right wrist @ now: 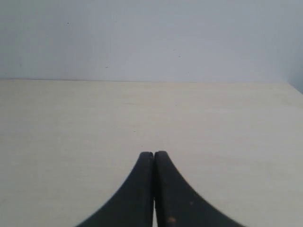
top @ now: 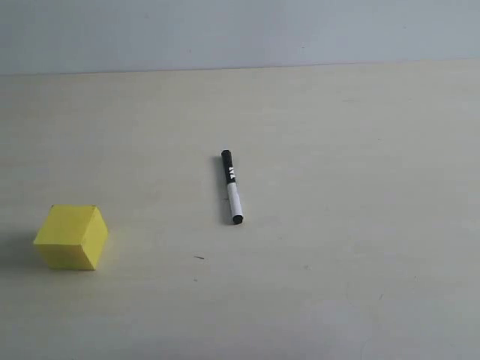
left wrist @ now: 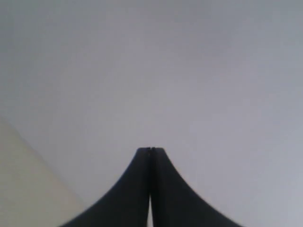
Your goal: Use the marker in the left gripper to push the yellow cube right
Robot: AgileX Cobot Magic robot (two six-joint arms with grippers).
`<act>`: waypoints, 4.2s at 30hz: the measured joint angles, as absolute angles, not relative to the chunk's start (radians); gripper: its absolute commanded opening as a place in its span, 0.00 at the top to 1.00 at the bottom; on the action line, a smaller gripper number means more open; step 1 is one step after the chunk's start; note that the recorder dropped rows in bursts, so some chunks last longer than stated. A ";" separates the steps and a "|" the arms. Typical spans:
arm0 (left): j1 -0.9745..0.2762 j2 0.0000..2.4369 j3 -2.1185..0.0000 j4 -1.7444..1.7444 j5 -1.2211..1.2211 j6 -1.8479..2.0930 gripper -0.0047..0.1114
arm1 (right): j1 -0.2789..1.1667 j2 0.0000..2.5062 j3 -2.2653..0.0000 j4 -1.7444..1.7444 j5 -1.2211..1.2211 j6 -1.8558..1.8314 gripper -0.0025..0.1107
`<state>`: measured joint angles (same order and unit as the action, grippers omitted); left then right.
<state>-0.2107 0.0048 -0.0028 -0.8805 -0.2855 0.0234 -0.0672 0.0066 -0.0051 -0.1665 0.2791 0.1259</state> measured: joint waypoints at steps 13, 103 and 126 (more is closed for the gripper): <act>-0.211 0.807 -0.885 -0.180 0.008 -0.302 0.94 | -0.067 0.007 -0.005 -0.166 0.279 0.126 0.98; -0.813 2.385 -1.881 0.137 1.133 -0.836 0.50 | -0.067 0.007 -0.005 -0.166 0.279 0.126 0.98; -0.813 2.364 -1.881 0.132 1.142 -0.628 0.96 | -0.067 0.007 -0.005 -0.166 0.279 0.126 0.98</act>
<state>-0.8135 2.3635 -1.8813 0.1325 1.1416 -0.6281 -0.0672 0.0066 -0.0051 -0.1665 0.2791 0.1259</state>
